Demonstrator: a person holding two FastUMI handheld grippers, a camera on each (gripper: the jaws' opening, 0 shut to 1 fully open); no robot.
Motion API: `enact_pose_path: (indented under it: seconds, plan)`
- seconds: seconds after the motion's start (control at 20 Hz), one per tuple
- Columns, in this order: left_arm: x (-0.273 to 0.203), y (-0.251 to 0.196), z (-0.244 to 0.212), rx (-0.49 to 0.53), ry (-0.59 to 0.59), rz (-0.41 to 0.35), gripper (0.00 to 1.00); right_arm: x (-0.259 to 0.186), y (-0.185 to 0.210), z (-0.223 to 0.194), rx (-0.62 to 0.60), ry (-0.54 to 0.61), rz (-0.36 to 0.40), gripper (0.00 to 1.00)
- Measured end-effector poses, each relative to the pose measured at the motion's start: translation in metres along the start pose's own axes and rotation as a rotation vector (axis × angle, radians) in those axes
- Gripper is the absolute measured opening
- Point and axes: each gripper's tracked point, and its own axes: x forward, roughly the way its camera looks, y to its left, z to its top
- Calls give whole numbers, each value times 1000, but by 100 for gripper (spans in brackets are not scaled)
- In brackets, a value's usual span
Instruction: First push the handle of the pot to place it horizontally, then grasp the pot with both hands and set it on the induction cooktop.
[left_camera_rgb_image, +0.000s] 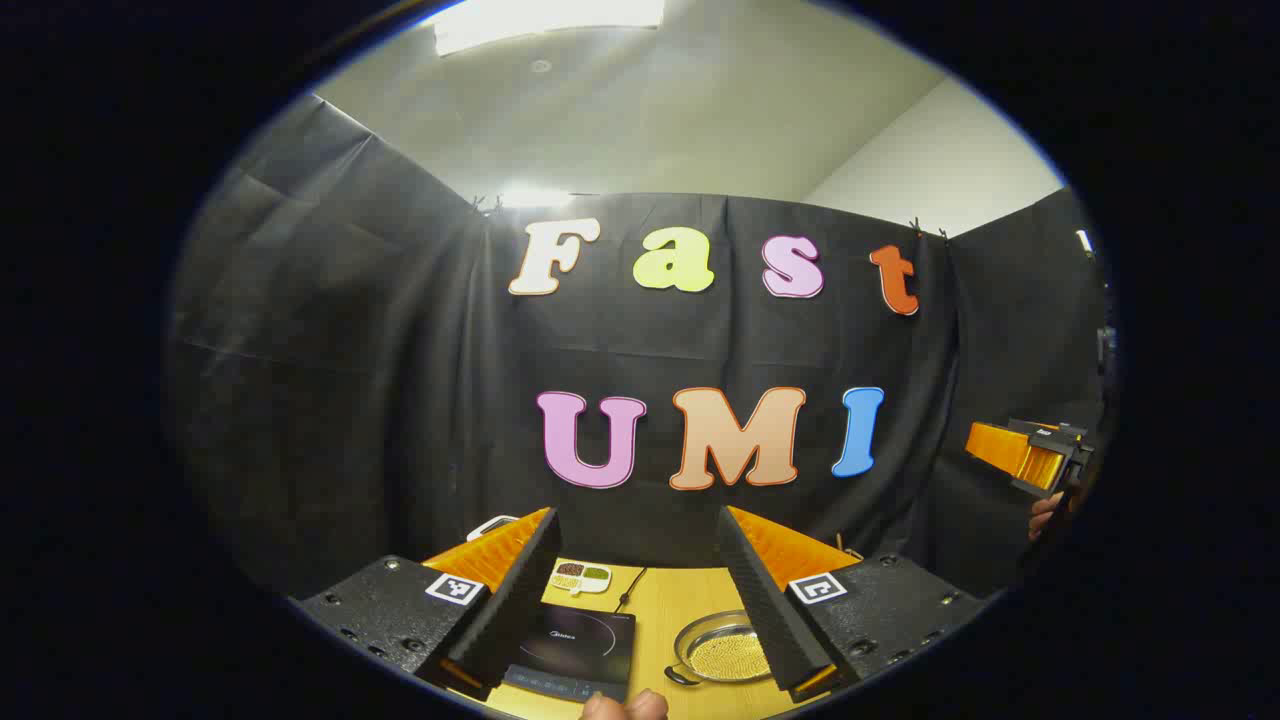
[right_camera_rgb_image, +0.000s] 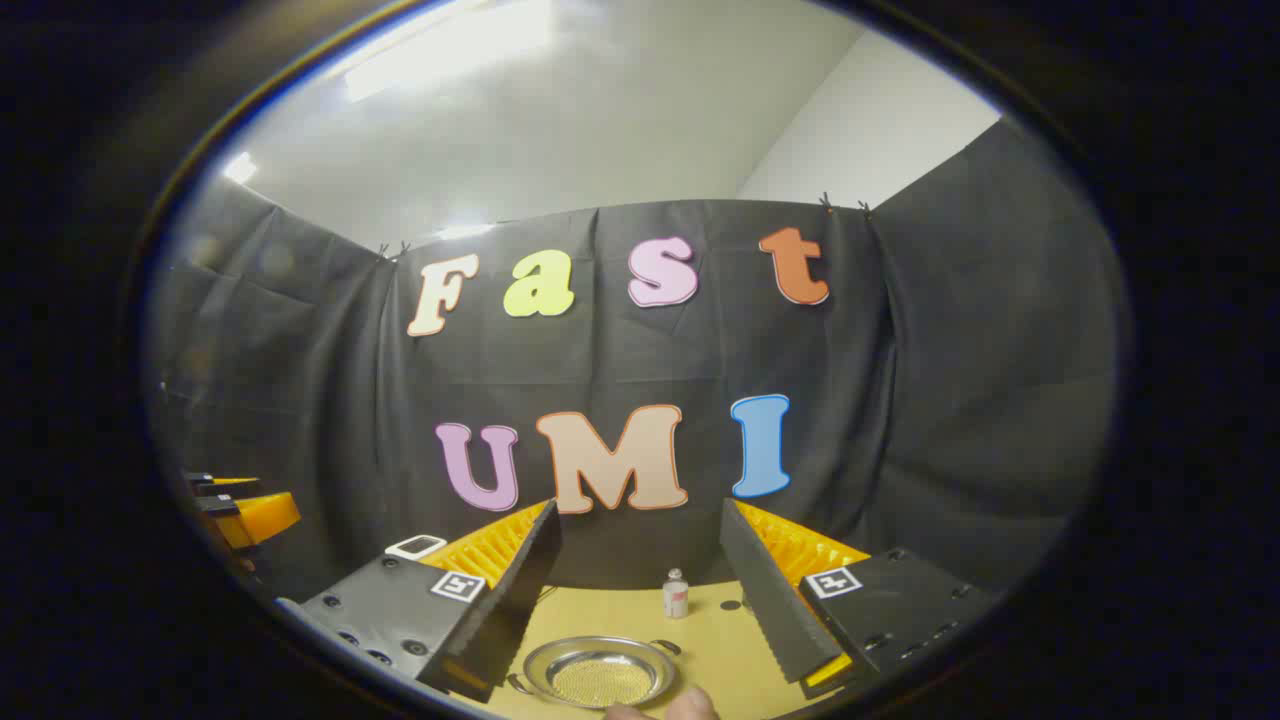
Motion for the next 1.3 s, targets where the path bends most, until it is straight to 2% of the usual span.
enact_pose_path:
  seconds: [0.3, 0.35, 0.4, 0.45, 0.5, 0.55, 0.6, 0.7, 0.75, 0.85, 0.95, 1.0, 1.05, 1.1, 1.15, 1.25, 1.3]
  plan:
    - [1, -2, -7, -8, 26, 22, 92, 6, -6, -10, 4, 20, 13, 99]
    - [1, -3, -8, -7, 29, 26, 92, 6, -7, -9, 3, 22, 18, 95]
    - [1, -4, -10, -5, 32, 30, 92, 6, -7, -12, 0, 21, 24, 99]
    - [2, -5, -10, -3, 33, 35, 92, 7, -7, -12, -5, 19, 29, 95]
    - [1, -6, -10, 0, 35, 39, 92, 9, -9, -13, -13, 18, 33, 95]
    - [1, -9, -11, 3, 37, 41, 95, 12, -10, -13, -21, 19, 40, 99]
    - [2, -12, -10, 6, 37, 44, 92, 11, -11, -16, -29, 20, 47, 89]
    - [3, -18, -11, 13, 38, 48, 92, 15, -12, -24, -34, 34, 66, 82]
    - [3, -20, -12, 15, 42, 52, 95, 15, -13, -26, -31, 41, 75, 82]
    - [2, -25, -14, 11, 53, 64, 92, 14, -19, -30, -24, 46, 80, 67]
    - [1, -30, -15, 6, 56, 74, 92, 31, -20, -43, -23, 52, 81, 65]
    - [1, -31, -17, 9, 60, 82, 92, 26, -28, -41, -23, 48, 79, 49]
    - [1, -32, -19, 15, 63, 91, 95, 26, -29, -43, -20, 50, 86, 41]
    - [0, -33, -20, 18, 65, 99, 92, 28, -29, -47, -16, 55, 98, 33]
    - [-2, -34, -20, 19, 66, 103, 95, 30, -35, -53, -23, 63, 78, 33]
    - [-4, -38, -23, 19, 74, 112, 92, 36, -37, -52, -1, 56, 104, 4]
    - [-3, -39, -24, 19, 76, 117, 95, 37, -33, -59, 6, 76, 121, 5]
